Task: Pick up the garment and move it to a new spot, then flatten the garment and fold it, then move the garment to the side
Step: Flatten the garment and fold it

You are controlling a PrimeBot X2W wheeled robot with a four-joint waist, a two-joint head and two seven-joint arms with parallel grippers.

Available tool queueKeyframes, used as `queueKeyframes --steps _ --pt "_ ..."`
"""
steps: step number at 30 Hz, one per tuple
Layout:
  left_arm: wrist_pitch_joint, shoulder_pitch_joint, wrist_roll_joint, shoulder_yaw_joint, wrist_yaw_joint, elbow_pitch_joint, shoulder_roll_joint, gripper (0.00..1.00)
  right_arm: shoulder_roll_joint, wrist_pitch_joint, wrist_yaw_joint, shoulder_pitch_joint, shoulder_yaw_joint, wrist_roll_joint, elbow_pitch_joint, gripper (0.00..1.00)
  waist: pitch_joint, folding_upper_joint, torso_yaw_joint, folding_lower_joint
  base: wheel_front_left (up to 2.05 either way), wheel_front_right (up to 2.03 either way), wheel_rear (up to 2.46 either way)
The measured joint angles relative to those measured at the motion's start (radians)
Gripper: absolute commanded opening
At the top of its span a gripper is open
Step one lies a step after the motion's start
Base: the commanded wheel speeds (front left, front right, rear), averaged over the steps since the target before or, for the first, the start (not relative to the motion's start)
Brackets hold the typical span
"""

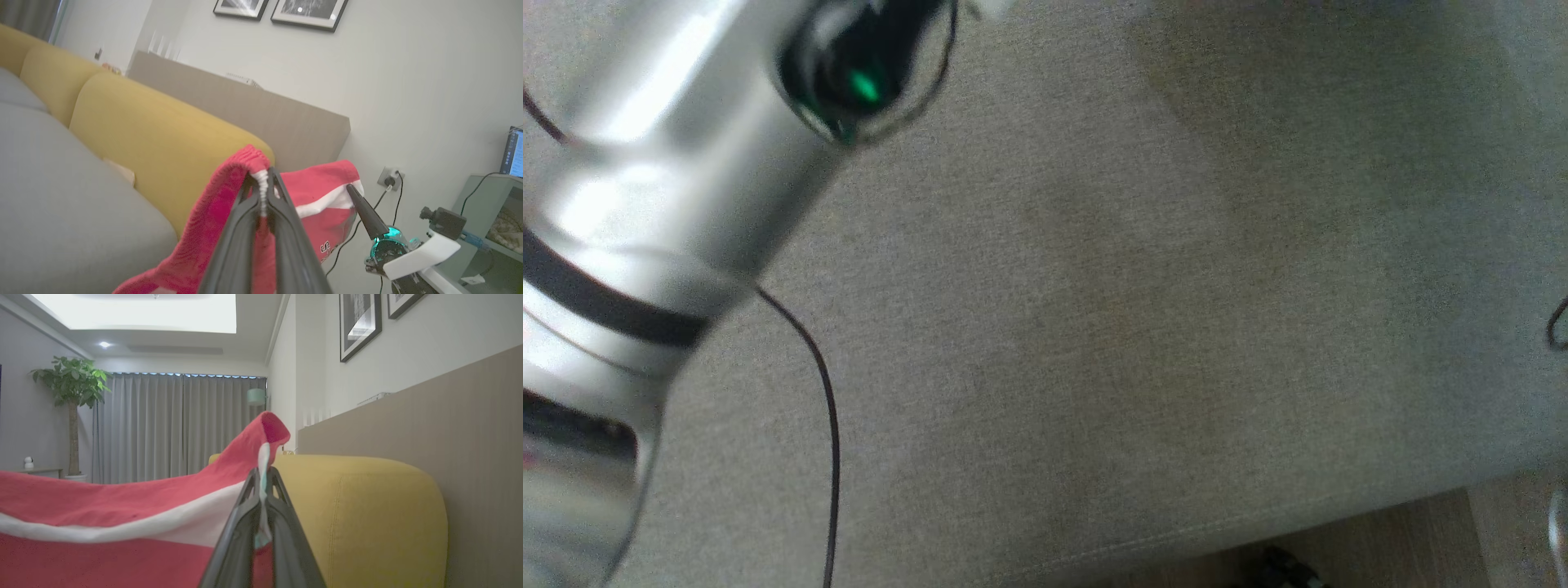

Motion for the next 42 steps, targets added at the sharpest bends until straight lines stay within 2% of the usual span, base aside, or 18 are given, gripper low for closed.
queueKeyframes --steps 3,8,18,24,27,29,36,40,42 --pt "-0.007 0.080 0.000 -0.039 0.000 0.008 0.002 0.00 0.005 0.000 0.000 0.082 0.016 -0.002 0.006 0.00 0.009 0.0000 0.008 0.0000 0.00 0.00 0.00" --pt "-0.007 0.323 0.030 -0.030 0.000 0.003 0.007 0.00 0.063 0.000 0.000 0.294 0.027 0.006 0.014 0.00 0.021 0.0000 0.023 0.0000 0.00 0.00 0.00" --pt "-0.007 0.833 0.131 0.113 0.000 -0.190 0.027 0.00 0.165 0.000 0.000 0.678 -0.013 0.005 -0.184 0.00 -0.045 0.0000 0.023 -0.0001 0.00 0.00 0.00" --pt "-0.007 0.994 0.177 0.189 0.000 -0.299 0.027 0.00 0.206 0.013 0.000 0.834 -0.016 0.005 -0.301 0.00 -0.091 0.0001 0.025 -0.0001 0.00 0.00 0.00" --pt "-0.007 0.983 0.182 0.193 0.000 -0.322 0.023 0.00 0.209 0.040 0.000 0.819 -0.018 -0.009 -0.311 0.00 -0.091 0.0001 0.023 -0.0002 0.00 0.00 0.00" --pt "-0.007 0.944 0.193 0.195 0.000 -0.299 0.009 0.00 0.209 0.062 0.000 0.783 -0.023 -0.010 -0.268 0.00 -0.082 0.0001 0.021 -0.0001 0.00 0.00 0.00" --pt "-0.001 0.699 0.221 0.208 0.003 -0.062 -0.085 0.00 0.189 0.075 0.000 0.482 -0.041 -0.061 -0.004 0.00 -0.031 0.0000 0.006 -0.0001 0.00 0.00 0.00" --pt "0.003 0.600 0.249 0.213 0.007 0.073 -0.115 0.00 0.157 0.076 0.000 0.325 -0.021 -0.087 0.168 0.00 0.000 0.0000 -0.005 -0.0001 0.00 0.00 0.00" --pt "0.003 0.578 0.253 0.213 0.007 0.101 -0.120 0.00 0.154 0.075 0.000 0.292 -0.021 -0.087 0.209 0.00 0.008 0.0000 -0.007 -0.0001 0.00 0.00 0.00"
